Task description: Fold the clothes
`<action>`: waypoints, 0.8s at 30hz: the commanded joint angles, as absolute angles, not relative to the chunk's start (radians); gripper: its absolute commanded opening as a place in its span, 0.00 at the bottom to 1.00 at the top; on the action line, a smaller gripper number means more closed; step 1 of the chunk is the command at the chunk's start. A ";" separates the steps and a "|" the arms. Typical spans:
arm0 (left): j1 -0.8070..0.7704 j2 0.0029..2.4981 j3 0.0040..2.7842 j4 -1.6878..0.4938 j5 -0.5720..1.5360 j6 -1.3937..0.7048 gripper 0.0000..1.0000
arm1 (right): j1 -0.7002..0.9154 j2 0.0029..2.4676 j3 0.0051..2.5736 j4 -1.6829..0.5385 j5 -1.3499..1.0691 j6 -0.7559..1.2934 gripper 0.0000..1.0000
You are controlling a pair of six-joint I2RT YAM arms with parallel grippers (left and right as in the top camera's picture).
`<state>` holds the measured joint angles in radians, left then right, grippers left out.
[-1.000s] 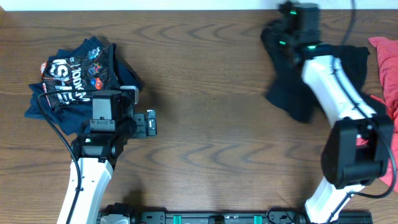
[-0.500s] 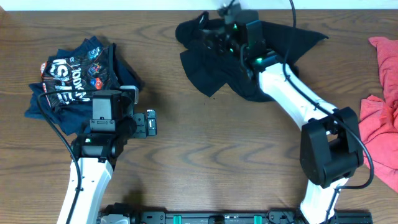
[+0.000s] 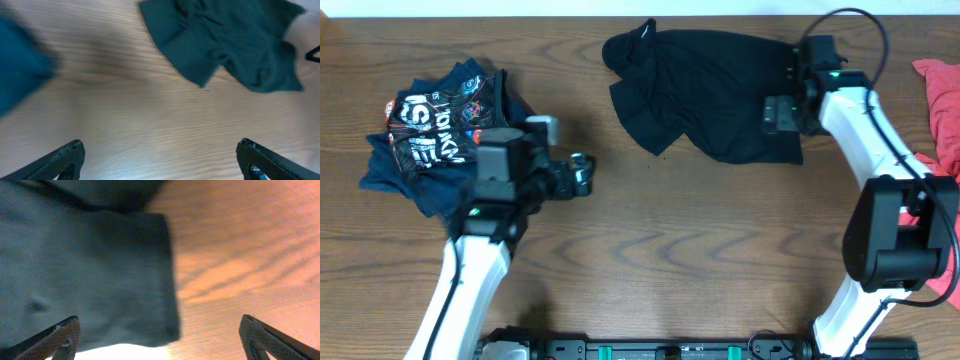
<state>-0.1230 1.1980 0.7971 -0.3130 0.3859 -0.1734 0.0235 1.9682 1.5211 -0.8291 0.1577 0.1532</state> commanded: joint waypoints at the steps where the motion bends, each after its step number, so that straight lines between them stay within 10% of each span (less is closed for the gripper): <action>1: -0.205 1.296 0.809 -0.249 0.435 -0.299 0.98 | -0.035 1.932 1.530 -0.856 0.167 0.204 0.99; 24: -0.665 2.032 1.115 0.232 0.422 -0.781 0.98 | -0.121 1.743 1.530 -1.028 0.077 0.208 0.99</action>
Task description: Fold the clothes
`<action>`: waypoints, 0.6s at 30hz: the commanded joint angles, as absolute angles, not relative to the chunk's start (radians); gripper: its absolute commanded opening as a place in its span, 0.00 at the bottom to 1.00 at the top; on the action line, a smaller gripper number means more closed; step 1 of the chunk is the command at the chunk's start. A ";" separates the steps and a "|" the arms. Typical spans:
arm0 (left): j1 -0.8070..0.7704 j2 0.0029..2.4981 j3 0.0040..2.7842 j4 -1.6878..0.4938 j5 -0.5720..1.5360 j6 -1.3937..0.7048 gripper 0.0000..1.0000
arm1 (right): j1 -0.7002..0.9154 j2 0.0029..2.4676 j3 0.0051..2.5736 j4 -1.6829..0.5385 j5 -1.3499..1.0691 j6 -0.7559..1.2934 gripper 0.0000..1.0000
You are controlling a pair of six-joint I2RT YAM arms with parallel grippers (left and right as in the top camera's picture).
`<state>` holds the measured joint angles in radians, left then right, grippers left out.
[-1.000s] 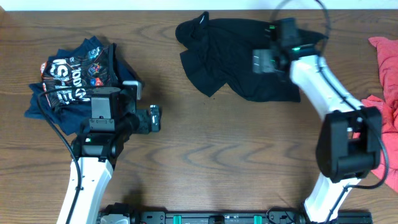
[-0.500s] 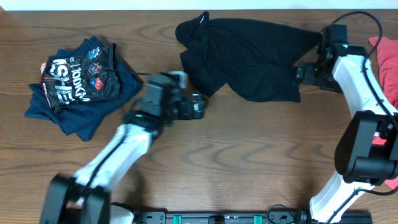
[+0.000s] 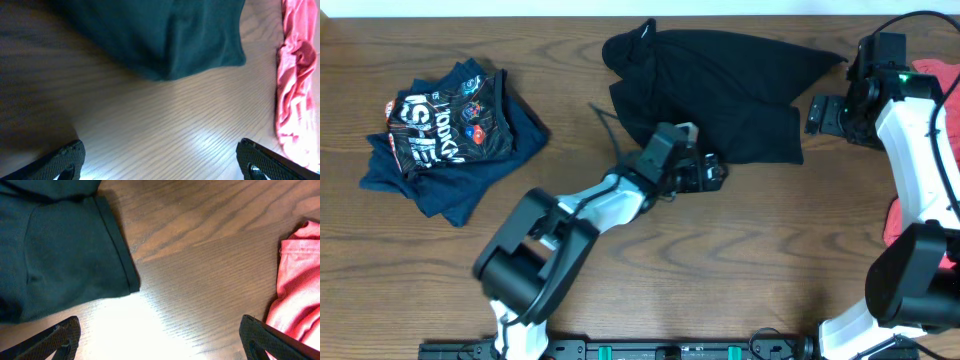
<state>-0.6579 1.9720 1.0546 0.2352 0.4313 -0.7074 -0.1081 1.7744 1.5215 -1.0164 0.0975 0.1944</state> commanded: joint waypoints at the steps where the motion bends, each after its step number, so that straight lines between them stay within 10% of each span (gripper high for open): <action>1: -0.667 2.050 1.131 0.233 0.422 -0.796 0.98 | -0.121 1.739 1.530 -1.035 0.077 0.208 0.99; 10: -0.691 2.238 1.248 0.374 0.359 -0.997 0.93 | -0.121 1.709 1.530 -1.082 0.077 0.204 0.99; 18: -0.689 2.270 1.251 0.376 0.276 -1.071 0.38 | -0.123 1.708 1.530 -1.093 0.077 0.204 0.99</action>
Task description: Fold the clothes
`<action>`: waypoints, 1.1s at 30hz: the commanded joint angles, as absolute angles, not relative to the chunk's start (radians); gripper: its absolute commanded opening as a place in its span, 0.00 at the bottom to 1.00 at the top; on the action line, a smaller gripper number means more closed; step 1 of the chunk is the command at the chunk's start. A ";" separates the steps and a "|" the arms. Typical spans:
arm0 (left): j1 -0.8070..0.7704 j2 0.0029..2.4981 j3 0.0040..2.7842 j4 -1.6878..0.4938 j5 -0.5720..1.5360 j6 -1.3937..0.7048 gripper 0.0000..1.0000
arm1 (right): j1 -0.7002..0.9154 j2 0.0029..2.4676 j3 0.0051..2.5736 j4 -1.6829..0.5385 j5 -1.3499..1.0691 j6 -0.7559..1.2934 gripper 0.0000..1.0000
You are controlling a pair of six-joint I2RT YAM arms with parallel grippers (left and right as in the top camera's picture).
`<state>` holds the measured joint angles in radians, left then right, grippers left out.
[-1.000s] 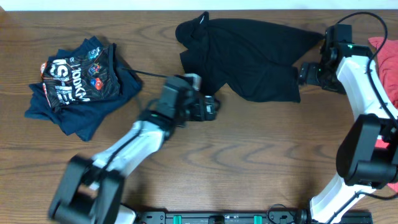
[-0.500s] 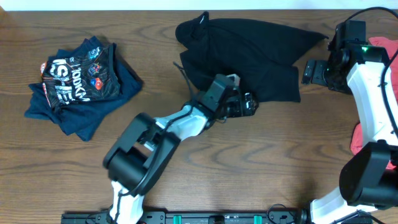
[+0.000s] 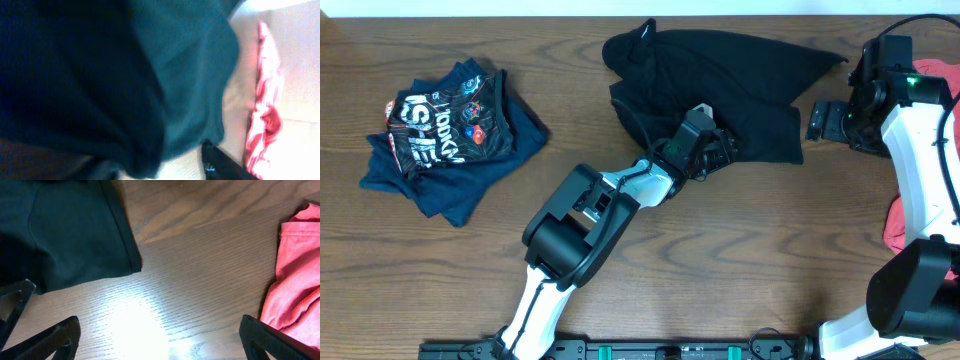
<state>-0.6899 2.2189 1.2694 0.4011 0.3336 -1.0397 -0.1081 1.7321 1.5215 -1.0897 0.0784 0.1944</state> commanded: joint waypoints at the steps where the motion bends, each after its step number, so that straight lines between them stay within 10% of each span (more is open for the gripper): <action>1: -0.686 2.270 1.251 0.375 0.276 -1.071 0.24 | -0.123 1.708 1.530 -1.093 0.077 0.204 0.99; 3: -0.681 2.270 1.251 0.358 0.280 -1.071 0.06 | -0.123 1.708 1.530 -1.093 0.077 0.204 0.99; 13: -0.566 2.148 1.250 -0.229 0.491 -0.699 0.06 | -0.154 1.708 1.529 -1.089 0.078 0.174 0.99; 21: -0.345 1.938 1.250 -0.892 0.204 -0.396 0.06 | -0.160 1.715 1.521 -1.106 0.069 0.160 0.99; 33: -0.053 1.829 1.248 -1.013 0.111 -0.396 0.09 | -0.157 1.724 1.320 -1.003 -0.094 0.191 0.99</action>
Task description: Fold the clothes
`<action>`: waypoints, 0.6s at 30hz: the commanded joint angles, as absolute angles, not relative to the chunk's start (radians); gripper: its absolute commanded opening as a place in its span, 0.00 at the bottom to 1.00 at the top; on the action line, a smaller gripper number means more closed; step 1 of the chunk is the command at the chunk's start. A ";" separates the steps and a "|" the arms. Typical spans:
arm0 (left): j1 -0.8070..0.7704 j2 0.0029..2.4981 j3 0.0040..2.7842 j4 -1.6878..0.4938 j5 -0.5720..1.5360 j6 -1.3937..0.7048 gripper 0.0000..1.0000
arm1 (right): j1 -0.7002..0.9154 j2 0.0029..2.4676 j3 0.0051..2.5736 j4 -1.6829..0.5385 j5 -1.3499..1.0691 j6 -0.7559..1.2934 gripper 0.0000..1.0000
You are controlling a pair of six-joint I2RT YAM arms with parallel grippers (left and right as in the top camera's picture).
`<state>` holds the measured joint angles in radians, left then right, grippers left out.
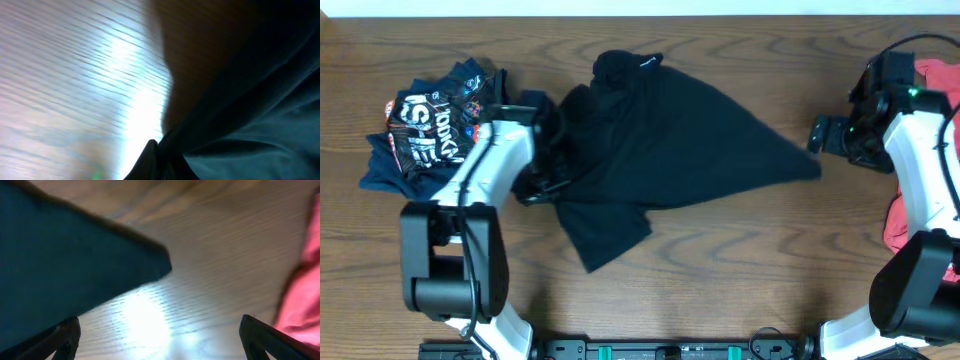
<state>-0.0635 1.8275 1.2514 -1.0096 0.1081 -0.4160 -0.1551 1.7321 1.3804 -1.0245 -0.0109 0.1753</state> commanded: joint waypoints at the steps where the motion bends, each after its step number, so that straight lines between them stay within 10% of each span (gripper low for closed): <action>1: -0.053 1.829 1.248 -1.013 0.121 -0.396 0.12 | -0.156 1.724 1.294 -0.991 -0.121 0.204 0.98; 6: -0.070 1.829 1.248 -1.024 0.131 -0.397 0.26 | -0.142 1.724 1.133 -0.905 -0.247 0.260 0.95; 18: -0.091 1.829 1.248 -1.063 0.140 -0.396 0.26 | -0.130 1.724 0.830 -0.397 -0.255 0.372 0.91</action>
